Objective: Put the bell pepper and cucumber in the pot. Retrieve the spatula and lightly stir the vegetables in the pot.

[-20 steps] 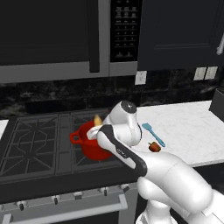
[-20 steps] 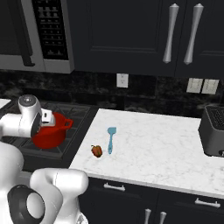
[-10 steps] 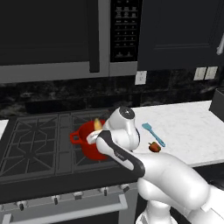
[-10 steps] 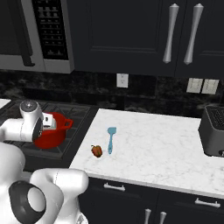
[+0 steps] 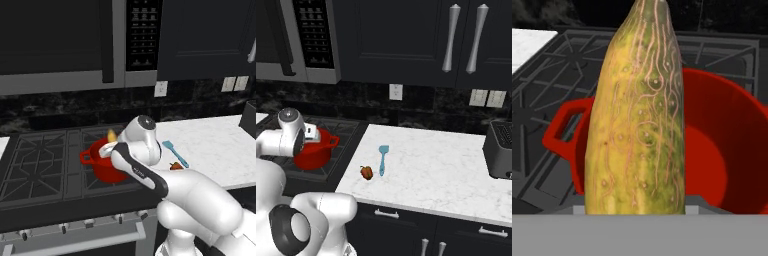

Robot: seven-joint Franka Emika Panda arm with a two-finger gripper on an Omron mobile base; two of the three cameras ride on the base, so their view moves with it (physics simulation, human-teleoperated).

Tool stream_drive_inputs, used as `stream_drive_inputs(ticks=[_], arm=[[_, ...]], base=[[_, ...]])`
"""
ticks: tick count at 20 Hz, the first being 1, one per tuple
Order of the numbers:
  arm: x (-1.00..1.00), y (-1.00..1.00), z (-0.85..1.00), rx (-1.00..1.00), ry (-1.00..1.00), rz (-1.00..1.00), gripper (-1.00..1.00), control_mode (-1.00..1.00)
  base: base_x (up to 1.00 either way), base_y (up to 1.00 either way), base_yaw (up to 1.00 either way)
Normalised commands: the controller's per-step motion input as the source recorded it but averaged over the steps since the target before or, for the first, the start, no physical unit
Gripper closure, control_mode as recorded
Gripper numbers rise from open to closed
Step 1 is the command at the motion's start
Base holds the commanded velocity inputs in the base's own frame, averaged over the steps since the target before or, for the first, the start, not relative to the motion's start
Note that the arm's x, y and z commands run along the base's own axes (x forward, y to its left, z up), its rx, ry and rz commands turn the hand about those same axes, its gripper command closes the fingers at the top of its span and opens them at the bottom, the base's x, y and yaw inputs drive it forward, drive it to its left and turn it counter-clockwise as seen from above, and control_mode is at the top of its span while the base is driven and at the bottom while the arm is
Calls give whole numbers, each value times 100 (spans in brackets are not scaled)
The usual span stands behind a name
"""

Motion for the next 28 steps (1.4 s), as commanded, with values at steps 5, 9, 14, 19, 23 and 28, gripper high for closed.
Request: stream_drive_inputs(ticks=[5,9,14,19,23,28], arm=[[45,0,0,0,1,0,100,-100],[53,0,-19,0,6,0,100,-100],[19,2,-41,0,8,0,100,-100],[0,14,-42,-1,3,0,100,-100],[0,7,-16,-1,0,0,100,-100],[0,0,-2,0,0,0,-100,-100]], base=[[0,0,0],[0,0,0],[0,0,0],[0,0,0],[0,0,0],[0,0,0]])
